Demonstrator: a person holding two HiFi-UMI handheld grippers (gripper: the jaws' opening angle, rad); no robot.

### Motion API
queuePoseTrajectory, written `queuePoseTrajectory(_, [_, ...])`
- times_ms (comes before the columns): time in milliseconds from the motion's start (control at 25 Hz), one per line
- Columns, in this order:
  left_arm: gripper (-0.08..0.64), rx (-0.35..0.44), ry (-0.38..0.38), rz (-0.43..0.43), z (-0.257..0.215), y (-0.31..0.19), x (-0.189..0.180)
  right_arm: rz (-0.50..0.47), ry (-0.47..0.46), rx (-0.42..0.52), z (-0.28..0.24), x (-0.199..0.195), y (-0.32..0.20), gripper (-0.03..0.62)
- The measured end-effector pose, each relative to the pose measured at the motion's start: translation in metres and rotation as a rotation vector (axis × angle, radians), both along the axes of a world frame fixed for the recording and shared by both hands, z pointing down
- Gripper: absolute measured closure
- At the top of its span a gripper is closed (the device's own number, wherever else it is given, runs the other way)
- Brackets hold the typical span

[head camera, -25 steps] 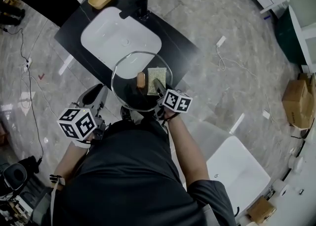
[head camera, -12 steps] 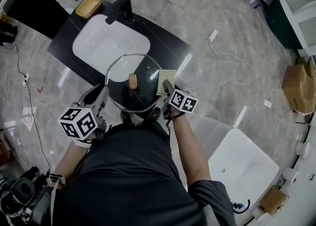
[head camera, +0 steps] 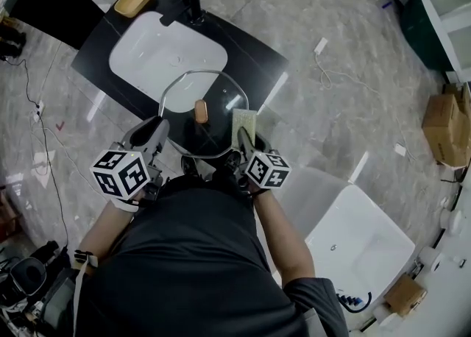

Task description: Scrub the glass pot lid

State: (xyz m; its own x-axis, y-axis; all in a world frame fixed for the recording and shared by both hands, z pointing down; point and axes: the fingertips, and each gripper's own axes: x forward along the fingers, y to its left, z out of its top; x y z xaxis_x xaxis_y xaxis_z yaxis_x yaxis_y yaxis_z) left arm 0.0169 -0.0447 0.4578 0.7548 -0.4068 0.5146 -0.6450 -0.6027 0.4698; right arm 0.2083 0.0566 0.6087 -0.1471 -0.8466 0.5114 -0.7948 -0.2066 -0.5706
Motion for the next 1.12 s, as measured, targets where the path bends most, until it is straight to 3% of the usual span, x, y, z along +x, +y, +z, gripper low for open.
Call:
queuePoseTrajectory(240, [0.489, -0.068, -0.030, 0.037, 0.028, 0.014, -0.001, -0.261, 0.070, 0.014, -0.001, -0.098, 0.008, 0.529])
queuePoseTrajectory(440, [0.489, -0.072, -0.041, 0.032, 0.034, 0.014, -0.008, -0.386, 0.149, 0.014, 0.010, -0.131, -0.004, 0.528])
queuePoseTrajectory(600, [0.489, -0.058, -0.028, 0.016, 0.027, 0.011, -0.010, -0.428, 0.288, -0.044, 0.024, -0.120, -0.010, 0.529])
queuePoseTrajectory(1120, [0.489, -0.059, 0.005, 0.008, 0.015, 0.010, 0.004, -0.273, 0.362, -0.081, 0.028, -0.018, -0.004, 0.528])
